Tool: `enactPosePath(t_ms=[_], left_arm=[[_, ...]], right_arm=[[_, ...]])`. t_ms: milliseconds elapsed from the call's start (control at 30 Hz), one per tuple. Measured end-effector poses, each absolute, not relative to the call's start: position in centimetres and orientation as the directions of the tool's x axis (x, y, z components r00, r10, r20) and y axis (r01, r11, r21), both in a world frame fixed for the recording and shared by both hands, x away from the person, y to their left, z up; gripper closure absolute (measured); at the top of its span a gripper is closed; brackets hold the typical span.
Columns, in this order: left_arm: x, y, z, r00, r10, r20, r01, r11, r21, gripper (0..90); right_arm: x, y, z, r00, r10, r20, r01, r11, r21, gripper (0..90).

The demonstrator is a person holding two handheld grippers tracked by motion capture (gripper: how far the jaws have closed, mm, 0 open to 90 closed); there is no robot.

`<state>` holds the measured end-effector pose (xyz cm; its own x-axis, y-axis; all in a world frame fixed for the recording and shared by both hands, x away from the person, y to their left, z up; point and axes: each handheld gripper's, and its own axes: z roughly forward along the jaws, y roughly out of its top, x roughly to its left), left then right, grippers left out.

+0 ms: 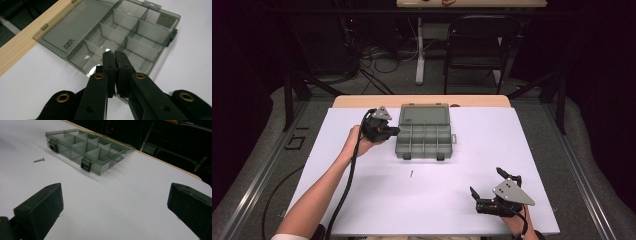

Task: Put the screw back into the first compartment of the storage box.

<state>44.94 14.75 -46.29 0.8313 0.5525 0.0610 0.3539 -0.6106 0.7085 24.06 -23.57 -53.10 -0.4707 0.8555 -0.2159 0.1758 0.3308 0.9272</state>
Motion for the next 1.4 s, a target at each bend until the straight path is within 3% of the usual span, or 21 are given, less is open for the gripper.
enactPosePath(t_ms=[800,867,900,1000,1133,1267,1400], left_arm=[[49.5,12.5,-50.5,0.792,0.610,0.032,0.456,-0.625,0.634,85.7],[49.5,12.4,-50.5,0.790,0.612,0.030,0.458,-0.622,0.636,76.5],[49.5,12.4,-50.5,0.789,0.613,0.027,0.460,-0.620,0.636,76.5],[49.2,12.6,-50.2,0.790,0.613,0.009,0.465,-0.608,0.644,53.4],[48.2,12.7,-49.5,0.790,0.613,0.007,0.454,-0.593,0.665,34.7],[46.6,12.7,-48.9,0.805,0.592,0.029,0.418,-0.602,0.681,20.9],[45.1,12.8,-48.4,0.814,0.580,0.042,0.395,-0.603,0.693,15.4]], right_arm=[[24.1,-23.5,-53.2,-0.478,0.852,-0.215,0.179,0.334,0.925,0.0],[24.1,-23.5,-53.2,-0.479,0.851,-0.214,0.179,0.334,0.925,0.0],[24.1,-23.5,-53.2,-0.479,0.851,-0.214,0.179,0.334,0.925,0.0],[24.1,-23.5,-53.2,-0.479,0.851,-0.214,0.179,0.333,0.926,0.0],[24.1,-23.5,-53.2,-0.481,0.850,-0.215,0.179,0.334,0.925,0.0],[24.1,-23.5,-53.2,-0.483,0.849,-0.216,0.178,0.337,0.924,0.0],[24.0,-23.5,-53.1,-0.486,0.847,-0.216,0.186,0.342,0.921,0.0]])
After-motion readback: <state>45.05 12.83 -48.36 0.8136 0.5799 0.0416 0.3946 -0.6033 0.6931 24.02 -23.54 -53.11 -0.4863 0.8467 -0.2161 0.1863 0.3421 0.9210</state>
